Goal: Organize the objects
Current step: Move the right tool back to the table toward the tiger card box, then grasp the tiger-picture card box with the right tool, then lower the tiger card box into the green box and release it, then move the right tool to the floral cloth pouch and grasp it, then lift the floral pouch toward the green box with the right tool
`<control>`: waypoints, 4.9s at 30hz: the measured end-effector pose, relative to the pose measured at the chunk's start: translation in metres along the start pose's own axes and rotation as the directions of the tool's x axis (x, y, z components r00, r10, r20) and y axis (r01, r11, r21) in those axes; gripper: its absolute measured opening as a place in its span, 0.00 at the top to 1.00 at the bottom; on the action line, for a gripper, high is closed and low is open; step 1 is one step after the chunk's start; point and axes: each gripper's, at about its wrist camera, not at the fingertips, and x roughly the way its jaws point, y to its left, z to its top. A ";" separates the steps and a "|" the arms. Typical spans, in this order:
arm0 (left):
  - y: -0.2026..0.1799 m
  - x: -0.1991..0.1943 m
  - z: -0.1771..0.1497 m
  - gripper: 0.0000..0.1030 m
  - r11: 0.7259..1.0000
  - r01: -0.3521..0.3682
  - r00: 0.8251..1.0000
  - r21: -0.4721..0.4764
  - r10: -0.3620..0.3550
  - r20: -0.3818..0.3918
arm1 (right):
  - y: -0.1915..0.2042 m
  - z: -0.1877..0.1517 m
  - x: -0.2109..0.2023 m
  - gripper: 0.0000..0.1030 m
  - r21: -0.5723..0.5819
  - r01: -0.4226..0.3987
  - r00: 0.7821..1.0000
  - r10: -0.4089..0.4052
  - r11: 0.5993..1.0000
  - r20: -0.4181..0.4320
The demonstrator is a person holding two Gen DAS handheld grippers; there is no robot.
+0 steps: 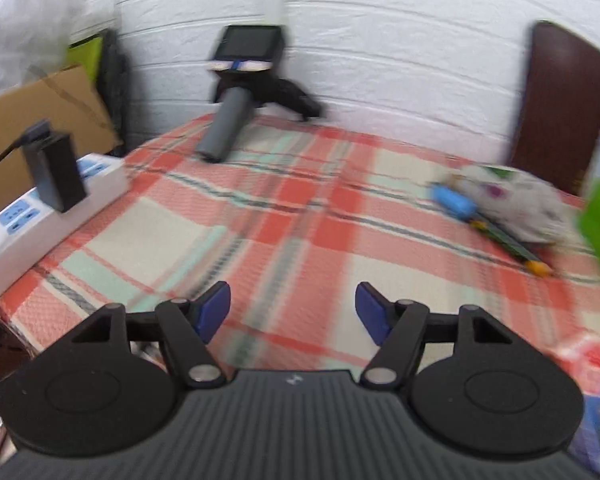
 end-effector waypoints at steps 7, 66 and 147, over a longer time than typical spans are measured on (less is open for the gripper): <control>-0.062 -0.028 -0.005 0.31 0.907 0.416 0.867 -0.065 -0.417 -0.274 | -0.002 0.000 0.003 0.23 -0.013 0.006 1.000 -0.005 1.000 0.029; -0.067 0.021 0.037 0.49 0.988 0.074 0.995 0.135 -0.064 -0.078 | -0.040 0.058 -0.015 0.24 0.021 0.155 0.941 -0.154 0.988 0.302; -0.241 0.000 0.041 0.55 0.873 0.461 0.882 0.161 -0.431 -0.191 | -0.127 0.027 -0.035 0.09 0.162 0.365 0.831 -0.400 0.917 0.386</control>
